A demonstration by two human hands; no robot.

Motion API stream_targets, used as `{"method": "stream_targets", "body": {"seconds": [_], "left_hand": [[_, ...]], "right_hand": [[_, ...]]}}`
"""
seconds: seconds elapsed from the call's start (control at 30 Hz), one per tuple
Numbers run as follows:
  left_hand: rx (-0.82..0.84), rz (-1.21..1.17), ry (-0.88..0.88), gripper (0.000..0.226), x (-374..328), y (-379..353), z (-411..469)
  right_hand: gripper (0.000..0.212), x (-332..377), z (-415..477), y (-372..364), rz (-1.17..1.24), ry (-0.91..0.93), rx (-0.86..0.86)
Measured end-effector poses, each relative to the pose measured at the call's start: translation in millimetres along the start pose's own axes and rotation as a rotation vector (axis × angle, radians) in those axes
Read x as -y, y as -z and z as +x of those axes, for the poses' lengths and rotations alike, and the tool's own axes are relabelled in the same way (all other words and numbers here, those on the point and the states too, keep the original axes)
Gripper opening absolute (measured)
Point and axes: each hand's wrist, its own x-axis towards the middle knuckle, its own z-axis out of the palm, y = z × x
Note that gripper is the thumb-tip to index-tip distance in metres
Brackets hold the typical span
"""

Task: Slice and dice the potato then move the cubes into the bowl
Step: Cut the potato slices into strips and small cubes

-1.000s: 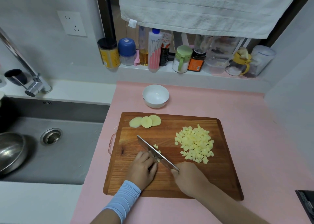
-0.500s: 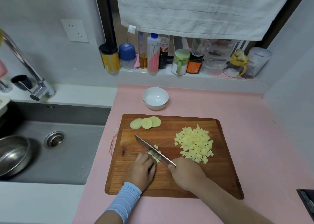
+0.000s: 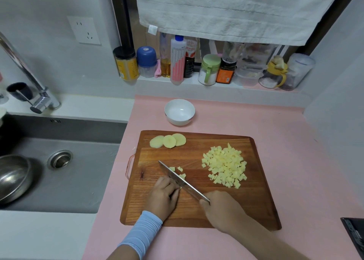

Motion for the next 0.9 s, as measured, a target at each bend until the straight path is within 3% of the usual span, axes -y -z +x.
{"method": "stream_targets", "body": {"seconds": [0.2,0.67,0.9], "left_hand": [[0.009,-0.011,0.013,0.01,4,-2,-1],[-0.045,-0.014,0.078,0.003,1,4,-7],[-0.014,-0.002,0.134,0.016,3,3,-8]], "right_hand": [[0.026,25,29,-12,0.038,-0.018,-0.005],[0.027,28,29,-6,0.033,0.014,-0.012],[0.038,24,14,2,-0.006,0.061,-0.066]]}}
